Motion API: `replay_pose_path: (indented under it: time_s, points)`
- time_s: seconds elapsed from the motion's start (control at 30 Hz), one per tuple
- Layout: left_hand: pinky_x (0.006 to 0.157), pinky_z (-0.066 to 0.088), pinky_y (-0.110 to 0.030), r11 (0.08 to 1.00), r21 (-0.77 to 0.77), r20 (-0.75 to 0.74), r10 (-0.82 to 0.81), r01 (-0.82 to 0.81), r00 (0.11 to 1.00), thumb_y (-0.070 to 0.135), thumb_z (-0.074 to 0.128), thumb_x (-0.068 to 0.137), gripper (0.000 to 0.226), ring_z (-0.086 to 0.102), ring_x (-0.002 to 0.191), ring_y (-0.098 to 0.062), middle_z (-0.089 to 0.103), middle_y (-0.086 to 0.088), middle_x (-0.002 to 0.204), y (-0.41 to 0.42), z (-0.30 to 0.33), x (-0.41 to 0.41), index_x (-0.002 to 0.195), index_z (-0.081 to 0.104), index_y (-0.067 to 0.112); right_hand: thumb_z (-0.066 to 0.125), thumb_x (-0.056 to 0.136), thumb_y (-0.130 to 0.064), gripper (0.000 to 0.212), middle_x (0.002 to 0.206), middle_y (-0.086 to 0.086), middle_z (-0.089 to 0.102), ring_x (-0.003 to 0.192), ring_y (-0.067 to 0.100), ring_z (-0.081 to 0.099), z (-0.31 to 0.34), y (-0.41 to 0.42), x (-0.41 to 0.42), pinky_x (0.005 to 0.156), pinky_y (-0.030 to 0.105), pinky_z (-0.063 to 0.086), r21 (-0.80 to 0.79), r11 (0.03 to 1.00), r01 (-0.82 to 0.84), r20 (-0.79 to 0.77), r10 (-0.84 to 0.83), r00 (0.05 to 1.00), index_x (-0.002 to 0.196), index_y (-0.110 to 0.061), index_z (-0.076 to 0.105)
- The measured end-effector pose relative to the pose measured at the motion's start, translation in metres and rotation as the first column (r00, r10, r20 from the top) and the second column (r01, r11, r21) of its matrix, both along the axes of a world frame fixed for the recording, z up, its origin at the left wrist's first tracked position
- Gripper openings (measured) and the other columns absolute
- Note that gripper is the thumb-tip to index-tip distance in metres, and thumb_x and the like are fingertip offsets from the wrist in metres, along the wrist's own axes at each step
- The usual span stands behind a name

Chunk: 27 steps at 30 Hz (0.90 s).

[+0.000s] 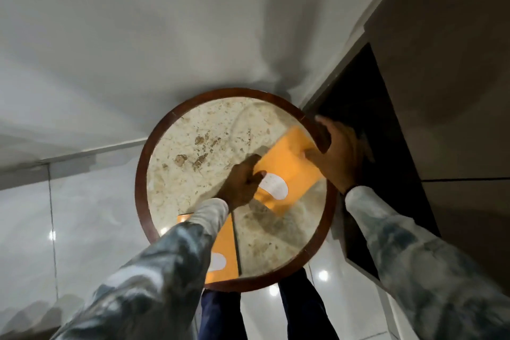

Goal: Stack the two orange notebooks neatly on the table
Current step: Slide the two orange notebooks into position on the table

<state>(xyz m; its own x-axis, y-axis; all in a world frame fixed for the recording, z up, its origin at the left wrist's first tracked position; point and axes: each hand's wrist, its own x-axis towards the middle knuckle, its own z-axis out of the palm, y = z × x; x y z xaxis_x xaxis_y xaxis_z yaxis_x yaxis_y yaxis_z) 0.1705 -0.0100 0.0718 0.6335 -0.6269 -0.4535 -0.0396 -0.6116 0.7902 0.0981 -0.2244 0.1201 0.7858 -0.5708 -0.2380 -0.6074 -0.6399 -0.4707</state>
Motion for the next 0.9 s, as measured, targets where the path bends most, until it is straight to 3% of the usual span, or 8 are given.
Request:
replay_pose_path:
  time_s: [0.1, 0.17, 0.23, 0.27, 0.43, 0.6, 0.73, 0.9]
  points:
    - [0.076, 0.050, -0.025, 0.933, -0.054, -0.195, 0.340, -0.356, 0.920, 0.003, 0.052, 0.102, 0.028, 0.064, 0.094, -0.028, 0.068, -0.019, 0.113, 0.040, -0.013, 0.025, 0.128, 0.057, -0.008, 0.092, 0.065, -0.013, 0.090, 0.143, 0.014, 0.058, 0.130, 0.030, 0.056, -0.029, 0.030, 0.028, 0.104, 0.031, 0.047, 0.323, 0.888, 0.327, -0.005, -0.344, 0.939, 0.144, -0.013, 0.050]
    - [0.072, 0.045, -0.029, 0.861, -0.037, -0.290, 0.476, -0.507, 0.830, 0.004, 0.051, 0.103, 0.018, 0.055, 0.081, -0.021, 0.063, -0.015, 0.099, 0.064, -0.023, 0.043, 0.116, 0.060, -0.003, 0.090, 0.073, -0.013, 0.073, 0.132, 0.019, 0.066, 0.112, 0.031, 0.067, -0.052, 0.058, 0.049, 0.099, 0.043, 0.056, 0.580, 0.629, 0.517, -0.214, -0.495, 0.842, 0.137, -0.006, 0.055]
    - [0.068, 0.041, -0.031, 0.811, 0.003, -0.310, 0.556, -0.584, 0.771, 0.005, 0.052, 0.102, 0.008, 0.048, 0.073, -0.021, 0.057, -0.013, 0.086, 0.080, -0.036, 0.057, 0.107, 0.058, 0.003, 0.082, 0.083, -0.010, 0.051, 0.116, 0.019, 0.074, 0.088, 0.028, 0.073, -0.070, 0.086, 0.066, 0.076, 0.040, 0.064, 0.754, 0.395, 0.524, -0.367, -0.409, 0.836, 0.130, -0.002, 0.063]
    - [0.065, 0.040, -0.031, 0.787, 0.023, -0.308, 0.592, -0.617, 0.745, 0.005, 0.053, 0.102, 0.007, 0.047, 0.073, -0.022, 0.057, -0.011, 0.083, 0.085, -0.042, 0.064, 0.107, 0.057, 0.004, 0.078, 0.086, -0.007, 0.043, 0.114, 0.019, 0.075, 0.086, 0.029, 0.074, -0.080, 0.096, 0.074, 0.070, 0.036, 0.063, 0.781, 0.388, 0.490, -0.362, -0.358, 0.861, 0.127, -0.001, 0.066]
    - [0.088, 0.056, -0.048, 0.707, 0.171, -0.042, 0.701, -0.686, 0.712, 0.024, 0.069, 0.093, 0.035, 0.066, 0.099, -0.037, 0.071, -0.018, 0.110, 0.101, -0.089, 0.093, 0.119, 0.063, 0.002, 0.083, 0.081, -0.007, 0.031, 0.113, 0.027, 0.076, 0.102, 0.038, 0.073, -0.139, 0.139, 0.122, 0.090, 0.052, 0.061, 0.593, 0.704, 0.390, -0.222, -0.323, 0.920, 0.108, 0.007, 0.075]
    - [0.081, 0.046, -0.031, 0.672, 0.268, 0.257, 0.642, -0.691, 0.723, 0.038, 0.077, 0.085, 0.038, 0.062, 0.097, -0.034, 0.064, -0.016, 0.109, 0.104, -0.120, 0.095, 0.103, 0.069, 0.006, 0.088, 0.069, -0.022, 0.023, 0.078, 0.017, 0.080, 0.078, 0.031, 0.075, -0.169, 0.151, 0.140, 0.071, 0.040, 0.062, 0.344, 0.907, 0.241, -0.115, -0.214, 0.970, 0.076, -0.001, 0.080]
    - [0.084, 0.053, -0.042, 0.695, 0.249, 0.319, 0.599, -0.674, 0.735, 0.033, 0.073, 0.086, 0.034, 0.060, 0.099, -0.033, 0.062, -0.014, 0.112, 0.106, -0.125, 0.086, 0.106, 0.064, 0.007, 0.073, 0.073, -0.024, 0.031, 0.061, 0.012, 0.055, 0.061, 0.034, 0.051, -0.172, 0.154, 0.130, 0.053, 0.035, 0.038, 0.117, 0.992, 0.055, -0.089, -0.045, 0.995, 0.054, -0.009, 0.053]
    - [0.086, 0.053, -0.044, 0.624, 0.321, 0.268, 0.661, -0.712, 0.701, 0.030, 0.059, 0.096, 0.026, 0.061, 0.102, -0.037, 0.061, -0.015, 0.114, 0.137, -0.104, 0.023, 0.108, 0.062, 0.007, 0.074, 0.083, -0.024, 0.028, 0.102, 0.014, 0.077, 0.096, 0.034, 0.071, -0.142, 0.171, 0.053, 0.082, 0.037, 0.056, 0.229, 0.970, 0.078, -0.152, -0.043, 0.987, 0.106, -0.008, 0.074]
